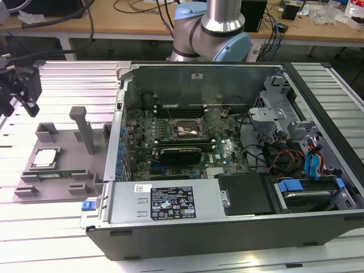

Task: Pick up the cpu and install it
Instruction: 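Pick up the cpu and move it towards the insertion slot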

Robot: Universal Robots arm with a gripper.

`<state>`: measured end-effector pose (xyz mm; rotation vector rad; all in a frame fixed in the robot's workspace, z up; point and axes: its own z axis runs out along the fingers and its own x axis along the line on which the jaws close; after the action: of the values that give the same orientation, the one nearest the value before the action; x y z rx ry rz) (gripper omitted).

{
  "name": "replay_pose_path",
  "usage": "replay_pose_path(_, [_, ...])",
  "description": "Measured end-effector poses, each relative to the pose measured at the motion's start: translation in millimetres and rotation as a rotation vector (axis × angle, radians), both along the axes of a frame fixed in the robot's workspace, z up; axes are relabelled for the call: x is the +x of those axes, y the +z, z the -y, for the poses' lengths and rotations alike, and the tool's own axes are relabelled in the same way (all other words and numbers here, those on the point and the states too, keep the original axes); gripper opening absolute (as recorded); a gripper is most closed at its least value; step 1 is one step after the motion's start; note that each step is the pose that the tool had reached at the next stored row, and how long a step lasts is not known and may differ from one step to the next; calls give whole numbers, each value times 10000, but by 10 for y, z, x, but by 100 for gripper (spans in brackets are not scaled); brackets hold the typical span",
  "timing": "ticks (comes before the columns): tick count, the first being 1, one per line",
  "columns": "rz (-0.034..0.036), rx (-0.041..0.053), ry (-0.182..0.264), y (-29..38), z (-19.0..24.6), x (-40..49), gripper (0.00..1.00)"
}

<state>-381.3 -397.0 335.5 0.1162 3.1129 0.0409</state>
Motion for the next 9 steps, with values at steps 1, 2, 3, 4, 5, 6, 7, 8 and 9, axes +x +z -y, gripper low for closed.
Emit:
replay_pose_path(1, [-1, 0, 0, -7, 0, 0, 55])
replay_pose_path(2, [-1, 0, 1, -13, 0, 0, 55])
replay_pose_path(3, [-2, -1, 0, -15, 0, 0, 55])
replay_pose_path(4, [-2, -1, 0, -19, 0, 0, 55])
replay_pose_path(5, [-1, -1, 0, -22, 0, 0, 55])
replay_pose_path(6, [-1, 0, 0, -28, 0, 0, 55])
replay_pose_path(7, [0, 0, 0, -34, 0, 0, 55])
replay_pose_path(8, [-1, 0, 0, -39, 0, 0, 55])
replay_pose_path(9, [0, 0, 0, -45, 0, 0, 55])
